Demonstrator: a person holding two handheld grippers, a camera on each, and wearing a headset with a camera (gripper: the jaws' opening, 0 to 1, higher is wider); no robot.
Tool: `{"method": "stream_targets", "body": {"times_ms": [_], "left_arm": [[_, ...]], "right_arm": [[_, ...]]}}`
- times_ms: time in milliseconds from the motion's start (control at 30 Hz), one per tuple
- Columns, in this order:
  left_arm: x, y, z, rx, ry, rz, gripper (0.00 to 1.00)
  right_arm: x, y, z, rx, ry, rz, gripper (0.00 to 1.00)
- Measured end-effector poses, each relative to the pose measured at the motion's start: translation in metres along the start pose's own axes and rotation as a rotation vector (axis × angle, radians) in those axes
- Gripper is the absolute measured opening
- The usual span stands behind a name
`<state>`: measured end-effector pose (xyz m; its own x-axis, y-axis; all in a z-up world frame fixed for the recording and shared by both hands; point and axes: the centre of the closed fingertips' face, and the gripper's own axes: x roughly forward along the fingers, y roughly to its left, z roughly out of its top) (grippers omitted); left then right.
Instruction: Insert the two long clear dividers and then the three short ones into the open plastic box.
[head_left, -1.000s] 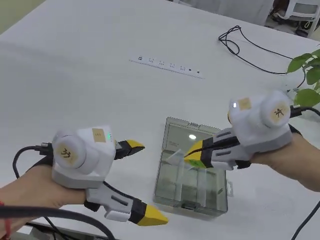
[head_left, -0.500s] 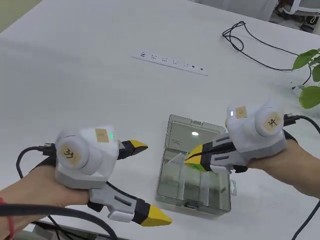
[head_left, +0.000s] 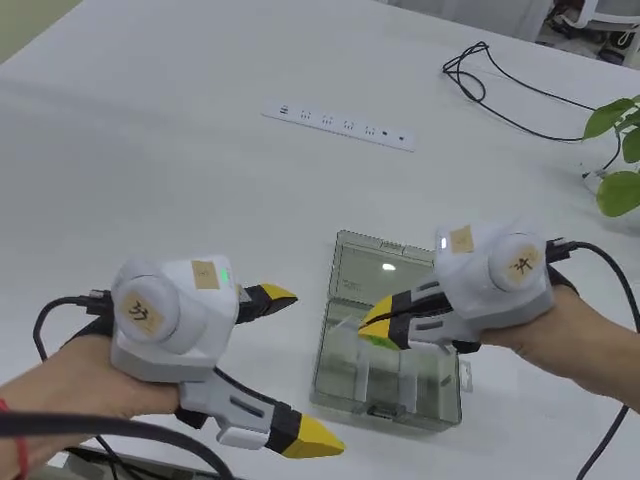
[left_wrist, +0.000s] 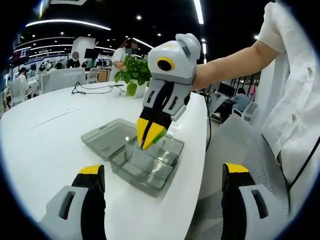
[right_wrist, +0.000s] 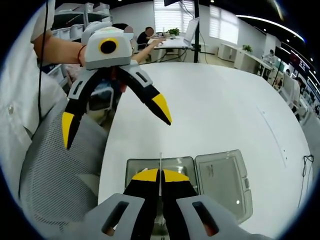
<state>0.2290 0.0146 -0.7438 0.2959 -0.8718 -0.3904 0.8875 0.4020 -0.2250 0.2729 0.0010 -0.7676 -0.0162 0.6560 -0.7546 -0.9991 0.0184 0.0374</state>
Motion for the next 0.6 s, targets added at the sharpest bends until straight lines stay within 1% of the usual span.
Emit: {"method": "stream_targets", "body": {"times_ms": [133,200,333,433,600], "left_arm": [[0.001,-0.001,0.001,0.0,-0.001,-0.002,1.0],[0.001,-0.001,0.001,-0.001,-0.002,-0.002,1.0],[0.0,-0.001,0.0,-0.005,-0.001,-0.001,1.0],[-0.001,-0.001,0.0,-0.006,-0.002,0.0,0.99],[-0.001,0.0,-0.001,-0.008,-0.001,0.0,0.99]], "right_arm": [[0.012,0.001,-0.006,-0.029,0.042,0.01,0.02],[0.016,0.001,-0.006,-0.039,0.054,0.011,0.02],[0.021,0.001,-0.011,-0.042,0.075,0.013,0.02],[0.024,0.0,-0.013,-0.027,0.083,0.014,0.02],[0.029,0.0,-0.017,-0.027,0.107,0.02,0.02]]}}
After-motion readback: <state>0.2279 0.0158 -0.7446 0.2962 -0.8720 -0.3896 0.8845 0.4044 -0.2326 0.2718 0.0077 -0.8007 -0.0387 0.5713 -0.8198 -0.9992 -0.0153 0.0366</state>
